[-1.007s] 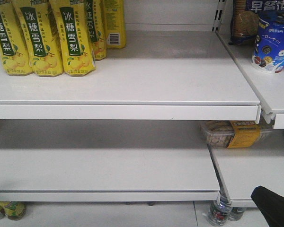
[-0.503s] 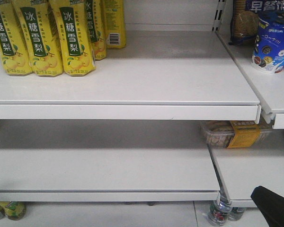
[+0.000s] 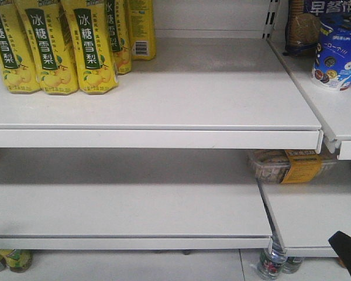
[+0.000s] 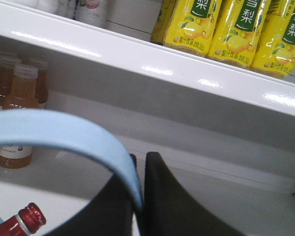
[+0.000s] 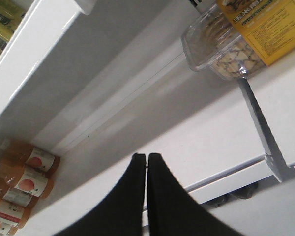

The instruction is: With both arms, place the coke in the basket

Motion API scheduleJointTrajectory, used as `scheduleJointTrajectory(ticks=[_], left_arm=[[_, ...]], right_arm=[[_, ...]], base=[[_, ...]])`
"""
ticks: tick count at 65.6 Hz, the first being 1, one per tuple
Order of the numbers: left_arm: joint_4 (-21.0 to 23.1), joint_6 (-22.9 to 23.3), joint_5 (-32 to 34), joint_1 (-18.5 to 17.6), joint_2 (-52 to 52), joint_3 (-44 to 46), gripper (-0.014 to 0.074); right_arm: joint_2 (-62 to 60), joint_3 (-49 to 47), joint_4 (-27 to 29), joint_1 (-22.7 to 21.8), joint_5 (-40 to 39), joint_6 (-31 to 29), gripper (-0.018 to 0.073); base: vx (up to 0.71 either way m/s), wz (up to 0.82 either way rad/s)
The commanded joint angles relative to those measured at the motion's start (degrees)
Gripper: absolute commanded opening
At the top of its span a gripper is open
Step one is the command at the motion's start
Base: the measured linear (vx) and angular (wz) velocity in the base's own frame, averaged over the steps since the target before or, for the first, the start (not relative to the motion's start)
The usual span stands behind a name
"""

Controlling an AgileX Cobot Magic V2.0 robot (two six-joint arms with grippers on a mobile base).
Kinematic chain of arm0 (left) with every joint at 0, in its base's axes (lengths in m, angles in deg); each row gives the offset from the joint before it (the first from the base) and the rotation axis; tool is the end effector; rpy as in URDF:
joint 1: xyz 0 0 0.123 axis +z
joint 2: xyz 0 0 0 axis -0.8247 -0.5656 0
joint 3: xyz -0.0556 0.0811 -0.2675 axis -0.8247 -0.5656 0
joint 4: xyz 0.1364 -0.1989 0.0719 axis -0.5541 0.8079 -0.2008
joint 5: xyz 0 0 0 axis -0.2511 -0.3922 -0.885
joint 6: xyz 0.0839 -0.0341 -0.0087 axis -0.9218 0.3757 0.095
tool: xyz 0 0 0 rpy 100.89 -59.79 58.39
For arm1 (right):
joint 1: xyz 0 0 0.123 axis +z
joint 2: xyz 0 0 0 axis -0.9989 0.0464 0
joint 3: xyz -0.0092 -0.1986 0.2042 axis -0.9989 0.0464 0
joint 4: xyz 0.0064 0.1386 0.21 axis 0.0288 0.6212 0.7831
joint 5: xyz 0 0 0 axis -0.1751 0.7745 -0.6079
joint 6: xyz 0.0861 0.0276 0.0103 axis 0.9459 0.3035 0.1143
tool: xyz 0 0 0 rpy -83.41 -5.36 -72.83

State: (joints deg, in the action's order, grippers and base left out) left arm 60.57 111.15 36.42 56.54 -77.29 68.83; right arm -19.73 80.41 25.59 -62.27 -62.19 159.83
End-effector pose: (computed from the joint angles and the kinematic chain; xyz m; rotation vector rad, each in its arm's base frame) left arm 0.0575 0.0011 0.1991 -0.2759 1.5126 -0.2580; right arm 0.0795 0.0233 0.2061 0.5157 1.8396 0.7860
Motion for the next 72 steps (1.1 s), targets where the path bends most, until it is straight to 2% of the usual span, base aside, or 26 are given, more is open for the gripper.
scheduleJointTrajectory(ticks=[1,7,10,15,19,25,30,37,44,55,67,72], left_arm=[[-2.04,-2.60,8.78,-0.12,1.26,1.70,-0.0006],[-2.02,-2.60,8.72,-0.12,1.26,1.70,-0.0006],[-2.02,-2.60,8.72,-0.12,1.26,1.70,-0.0006],[-2.02,-2.60,8.67,-0.12,1.26,1.70,-0.0006],[-2.02,-2.60,8.67,-0.12,1.26,1.70,-0.0006],[-2.02,-2.60,8.62,-0.12,1.26,1.70,-0.0006],[-2.02,-2.60,8.62,-0.12,1.26,1.70,-0.0006],[-2.02,-2.60,8.56,-0.12,1.26,1.70,-0.0006],[-2.02,-2.60,8.56,-0.12,1.26,1.70,-0.0006],[-2.02,-2.60,8.56,-0.12,1.26,1.70,-0.0006],[-2.02,-2.60,8.56,-0.12,1.21,1.70,-0.0006],[-2.02,-2.60,8.56,-0.12,1.21,1.70,-0.0006]], right_arm=[[0.03,-1.76,2.69,-0.34,-1.22,-5.10,-0.0005],[-0.81,-1.76,13.41,-0.41,2.86,-16.97,-0.0005],[-1.39,-1.70,20.62,-0.47,5.77,-25.08,-0.0005],[-2.96,-1.30,29.02,-0.47,8.01,-40.94,-0.0005],[-4.77,0.04,34.53,-0.47,5.64,-52.46,-0.0005],[-8.23,3.25,41.24,-0.47,-2.84,-65.40,-0.0005],[-10.90,6.41,45.55,-0.47,-9.15,-72.00,-0.0005],[-13.90,6.16,47.88,-2.40,-7.90,-77.76,-0.0005],[-15.23,6.18,47.88,-8.62,-7.67,-81.40,-0.0005],[-18.71,6.22,46.31,-18.41,-7.73,-81.66,-0.0005],[-19.59,6.22,44.39,-25.53,-10.04,-81.74,-0.0005],[-19.59,6.22,44.33,-27.03,-10.71,-81.77,-0.0005]], base=[[0.00,0.00],[0.00,0.00],[0.00,0.00],[0.00,0.00],[0.00,0.00],[0.00,0.00],[0.00,0.00],[0.00,0.00],[0.00,0.00],[0.00,0.00],[0.00,0.00],[0.00,0.00]])
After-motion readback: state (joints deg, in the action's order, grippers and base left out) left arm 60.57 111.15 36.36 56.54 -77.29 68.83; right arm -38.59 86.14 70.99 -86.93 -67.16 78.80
